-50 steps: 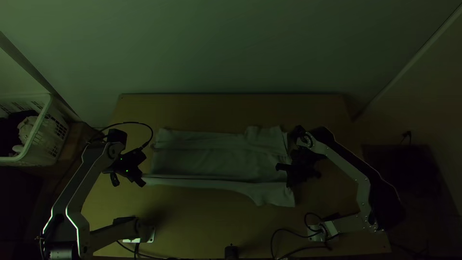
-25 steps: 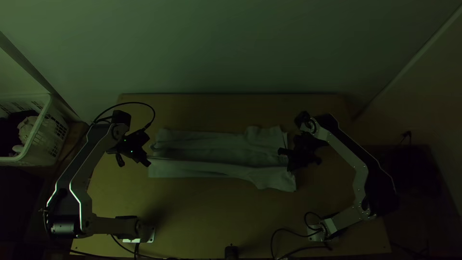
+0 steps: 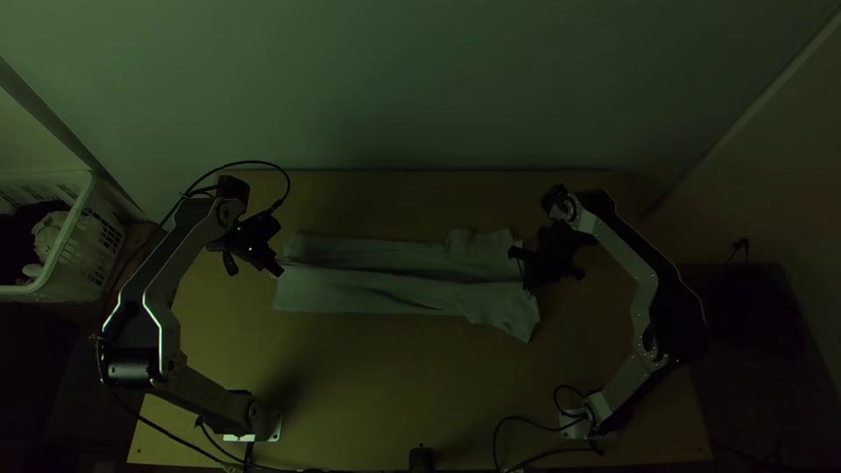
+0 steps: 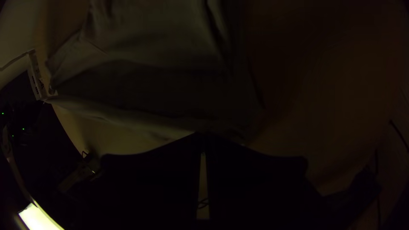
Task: Fold the t-shirt
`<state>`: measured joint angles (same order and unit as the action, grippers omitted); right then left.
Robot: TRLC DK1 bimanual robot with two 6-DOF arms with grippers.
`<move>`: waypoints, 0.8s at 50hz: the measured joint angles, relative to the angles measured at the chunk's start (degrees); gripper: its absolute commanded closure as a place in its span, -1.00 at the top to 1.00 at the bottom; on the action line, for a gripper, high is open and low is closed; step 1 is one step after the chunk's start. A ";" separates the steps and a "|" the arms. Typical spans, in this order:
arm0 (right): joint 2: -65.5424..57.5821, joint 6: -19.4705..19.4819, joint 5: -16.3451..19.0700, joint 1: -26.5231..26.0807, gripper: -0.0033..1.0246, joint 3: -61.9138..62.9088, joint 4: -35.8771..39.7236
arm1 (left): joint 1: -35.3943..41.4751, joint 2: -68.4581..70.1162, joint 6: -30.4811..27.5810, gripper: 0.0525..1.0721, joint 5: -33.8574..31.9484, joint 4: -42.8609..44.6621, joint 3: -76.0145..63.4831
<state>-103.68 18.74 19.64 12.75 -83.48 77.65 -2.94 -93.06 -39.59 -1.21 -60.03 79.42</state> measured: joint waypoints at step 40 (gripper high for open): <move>-19.28 0.00 -0.35 -3.45 -0.95 -22.14 -0.83 | 0.37 -13.29 1.09 -0.05 -0.28 0.22 12.94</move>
<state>-122.96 18.74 19.29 9.30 -105.62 76.82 -2.57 -106.34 -38.50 -1.50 -59.81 92.36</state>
